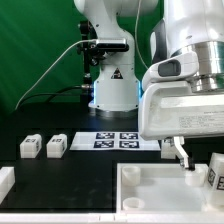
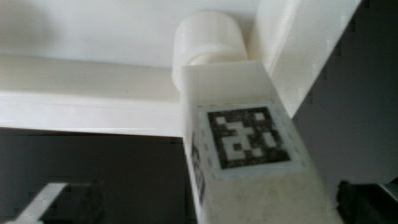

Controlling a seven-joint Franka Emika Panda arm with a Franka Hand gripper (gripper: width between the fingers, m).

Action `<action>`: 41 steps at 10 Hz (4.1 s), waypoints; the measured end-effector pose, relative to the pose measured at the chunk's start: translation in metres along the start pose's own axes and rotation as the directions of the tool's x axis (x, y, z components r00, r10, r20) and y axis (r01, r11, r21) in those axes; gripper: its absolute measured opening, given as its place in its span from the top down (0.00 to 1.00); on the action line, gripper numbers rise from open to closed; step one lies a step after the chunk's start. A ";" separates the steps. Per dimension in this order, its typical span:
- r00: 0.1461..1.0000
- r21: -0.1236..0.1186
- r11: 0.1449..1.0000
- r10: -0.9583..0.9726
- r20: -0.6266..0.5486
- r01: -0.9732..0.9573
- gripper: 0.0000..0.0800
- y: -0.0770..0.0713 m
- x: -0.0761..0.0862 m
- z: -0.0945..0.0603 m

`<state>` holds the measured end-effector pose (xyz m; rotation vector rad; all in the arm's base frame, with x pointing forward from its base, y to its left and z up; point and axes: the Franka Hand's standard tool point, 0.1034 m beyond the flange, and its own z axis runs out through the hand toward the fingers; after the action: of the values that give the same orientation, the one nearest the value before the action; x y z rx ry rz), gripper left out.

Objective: Assemble one leg

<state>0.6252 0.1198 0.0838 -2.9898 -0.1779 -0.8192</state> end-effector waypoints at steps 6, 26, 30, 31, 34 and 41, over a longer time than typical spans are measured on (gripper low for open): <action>1.000 0.000 1.000 0.000 0.000 0.000 0.19 0.000 0.000 0.000; 0.160 -0.390 0.220 0.971 0.180 -0.894 0.63 0.016 0.002 0.010; -0.105 -0.436 -0.073 0.993 0.050 -0.897 0.63 0.011 -0.001 0.010; -0.104 -0.436 -0.072 0.993 0.051 -0.897 0.37 0.011 -0.001 0.010; 0.322 -0.388 0.400 0.913 0.251 -0.830 0.20 0.002 -0.004 0.008; 0.892 -0.072 0.988 0.156 0.423 -0.138 0.24 0.011 0.018 0.005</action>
Offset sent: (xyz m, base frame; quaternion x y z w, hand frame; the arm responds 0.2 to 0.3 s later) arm 0.0000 0.0000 0.0000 0.0000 0.0000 0.0000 1.0000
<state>0.6446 0.1106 0.0891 -3.1264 0.0576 -0.1415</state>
